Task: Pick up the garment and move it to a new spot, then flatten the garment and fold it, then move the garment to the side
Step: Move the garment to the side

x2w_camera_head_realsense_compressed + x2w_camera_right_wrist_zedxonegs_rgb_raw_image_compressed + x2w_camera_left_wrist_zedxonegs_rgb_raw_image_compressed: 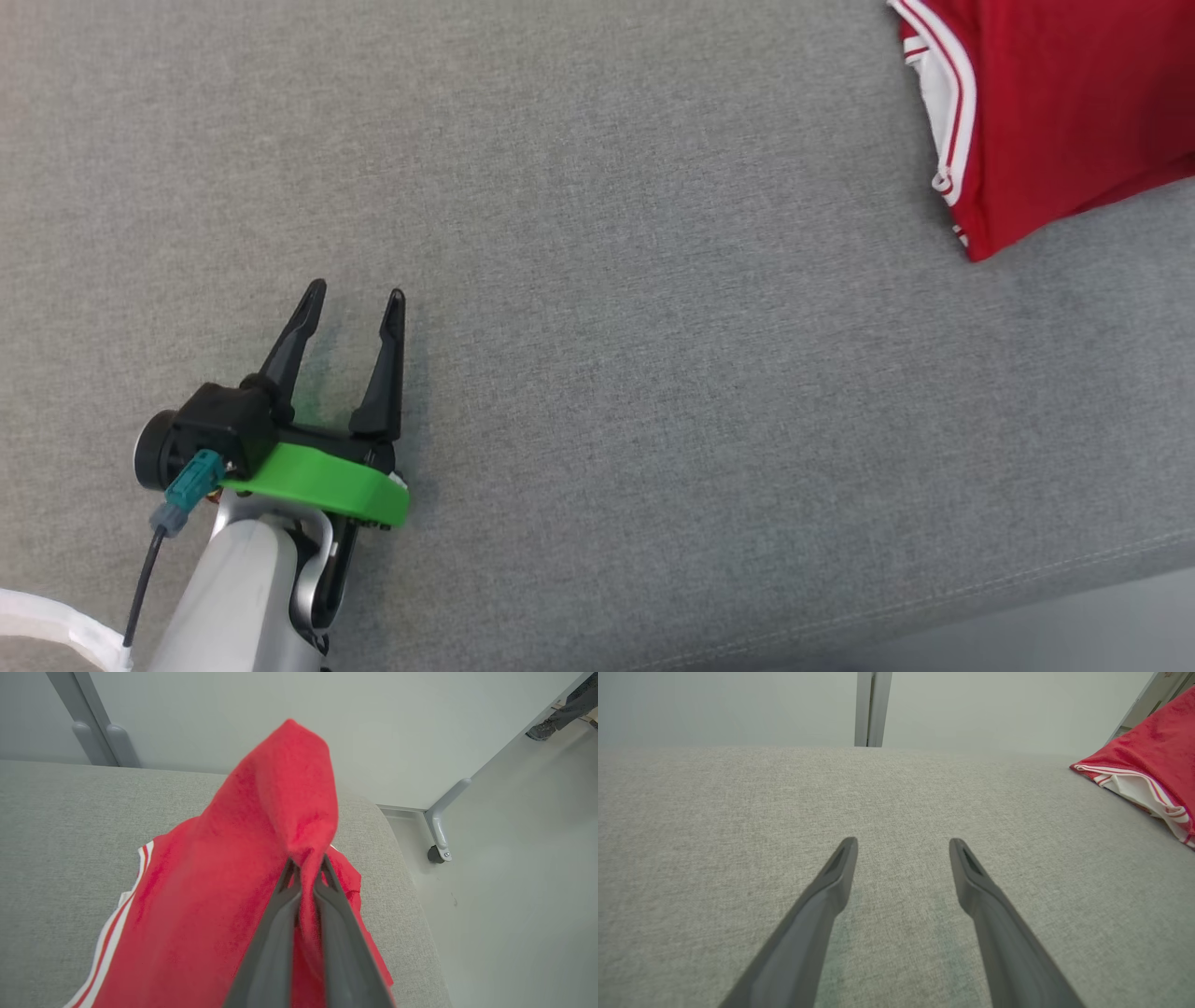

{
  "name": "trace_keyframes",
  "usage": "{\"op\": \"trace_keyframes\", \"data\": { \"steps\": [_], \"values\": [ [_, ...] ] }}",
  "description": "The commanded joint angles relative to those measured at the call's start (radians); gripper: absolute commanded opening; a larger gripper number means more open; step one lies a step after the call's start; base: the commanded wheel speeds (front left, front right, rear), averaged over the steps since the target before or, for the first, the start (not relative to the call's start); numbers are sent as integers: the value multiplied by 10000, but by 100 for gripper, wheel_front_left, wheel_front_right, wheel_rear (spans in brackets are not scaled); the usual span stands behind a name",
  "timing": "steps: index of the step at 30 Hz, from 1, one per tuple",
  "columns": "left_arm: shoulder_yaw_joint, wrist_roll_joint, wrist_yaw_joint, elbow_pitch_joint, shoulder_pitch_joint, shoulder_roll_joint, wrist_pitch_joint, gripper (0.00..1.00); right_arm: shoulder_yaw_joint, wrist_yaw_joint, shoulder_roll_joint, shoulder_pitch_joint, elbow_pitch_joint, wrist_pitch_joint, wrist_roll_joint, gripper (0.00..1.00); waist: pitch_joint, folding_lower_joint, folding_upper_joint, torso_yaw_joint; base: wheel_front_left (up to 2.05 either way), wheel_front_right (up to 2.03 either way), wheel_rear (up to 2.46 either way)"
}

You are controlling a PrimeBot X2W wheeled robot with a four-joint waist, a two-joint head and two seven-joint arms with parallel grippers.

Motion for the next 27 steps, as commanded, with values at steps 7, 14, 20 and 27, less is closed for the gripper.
{"op": "trace_keyframes", "data": {
  "steps": [7,14,20,27],
  "values": [
    [-75,-16,-5,-81,-610,156,6,100,-144,-15,-594,-582,1113,-699,-679,0,1001,-2,0,560,0,0,0],
    [34,6,-5,-90,-654,207,8,100,-251,-15,-220,-884,2779,-1422,-1659,100,1191,-2,0,797,0,0,0],
    [236,-4,-5,9,-337,88,6,100,-722,-16,-135,-1210,4096,-2483,-2877,100,574,-2,0,769,0,0,0],
    [612,-69,-5,142,210,-89,6,100,-1035,-16,765,-947,4265,-4310,-3539,100,-1114,-2,0,615,0,0,0]
  ]
}}
